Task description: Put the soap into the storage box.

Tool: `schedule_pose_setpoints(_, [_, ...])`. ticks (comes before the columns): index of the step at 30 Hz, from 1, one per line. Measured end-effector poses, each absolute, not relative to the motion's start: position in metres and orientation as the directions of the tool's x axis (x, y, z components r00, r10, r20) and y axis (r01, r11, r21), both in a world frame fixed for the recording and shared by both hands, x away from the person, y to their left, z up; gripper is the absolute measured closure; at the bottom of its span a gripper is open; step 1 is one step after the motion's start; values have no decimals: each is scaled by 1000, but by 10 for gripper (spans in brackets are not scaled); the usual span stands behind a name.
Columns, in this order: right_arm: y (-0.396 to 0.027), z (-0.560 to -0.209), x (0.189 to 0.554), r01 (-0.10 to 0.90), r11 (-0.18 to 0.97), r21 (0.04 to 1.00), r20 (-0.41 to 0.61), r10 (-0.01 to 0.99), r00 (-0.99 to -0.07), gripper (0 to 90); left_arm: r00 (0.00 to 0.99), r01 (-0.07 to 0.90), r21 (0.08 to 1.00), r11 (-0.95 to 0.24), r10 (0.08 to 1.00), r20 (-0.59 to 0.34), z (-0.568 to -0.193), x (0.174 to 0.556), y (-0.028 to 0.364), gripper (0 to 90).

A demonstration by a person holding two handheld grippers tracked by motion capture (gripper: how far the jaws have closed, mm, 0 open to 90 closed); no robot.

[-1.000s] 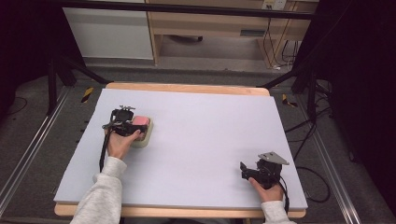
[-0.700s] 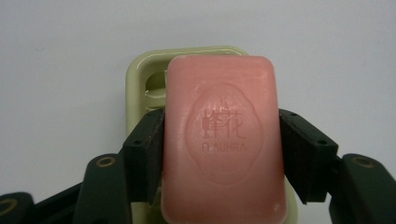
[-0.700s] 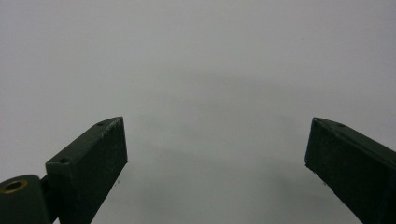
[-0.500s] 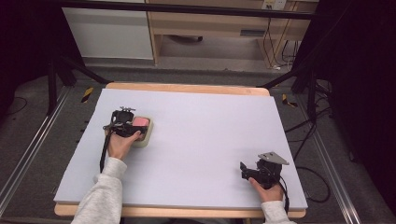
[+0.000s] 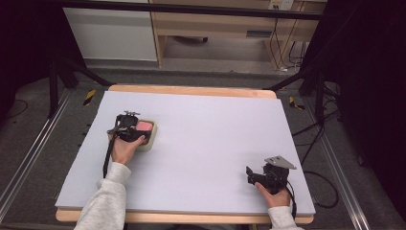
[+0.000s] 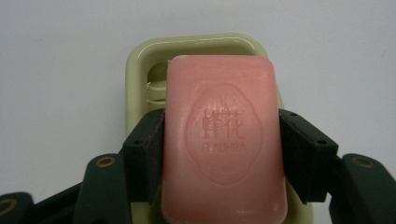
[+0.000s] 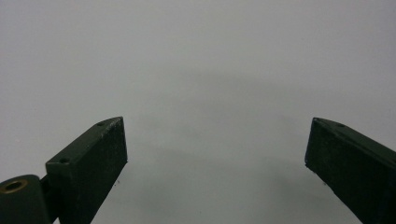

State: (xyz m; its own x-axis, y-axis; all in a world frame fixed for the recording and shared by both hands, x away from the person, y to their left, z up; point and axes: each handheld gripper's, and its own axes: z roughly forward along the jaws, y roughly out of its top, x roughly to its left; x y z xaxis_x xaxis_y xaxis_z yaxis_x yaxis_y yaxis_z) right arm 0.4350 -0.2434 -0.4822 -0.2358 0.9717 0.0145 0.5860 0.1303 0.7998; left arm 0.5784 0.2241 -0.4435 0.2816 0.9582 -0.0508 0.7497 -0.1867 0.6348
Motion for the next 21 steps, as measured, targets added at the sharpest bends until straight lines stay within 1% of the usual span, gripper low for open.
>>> schedule_pose_setpoints(10, [-243,-482,435,586,132,800,14,971,-237,59,274,739,648,-186,961,-36,-444,576,223,360])
schedule_pose_setpoints(14, [-243,-482,435,586,130,800,15,971,-237,59,291,719,668,-193,956,-37,-439,573,222,294])
schedule_pose_setpoints(18, [-243,-482,435,585,129,801,17,971,-237,59,305,707,676,-207,952,-27,-435,569,222,264])
schedule_pose_setpoints(21, [-243,-482,435,585,129,801,16,971,-237,59,316,692,691,-209,948,-30,-431,564,224,258])
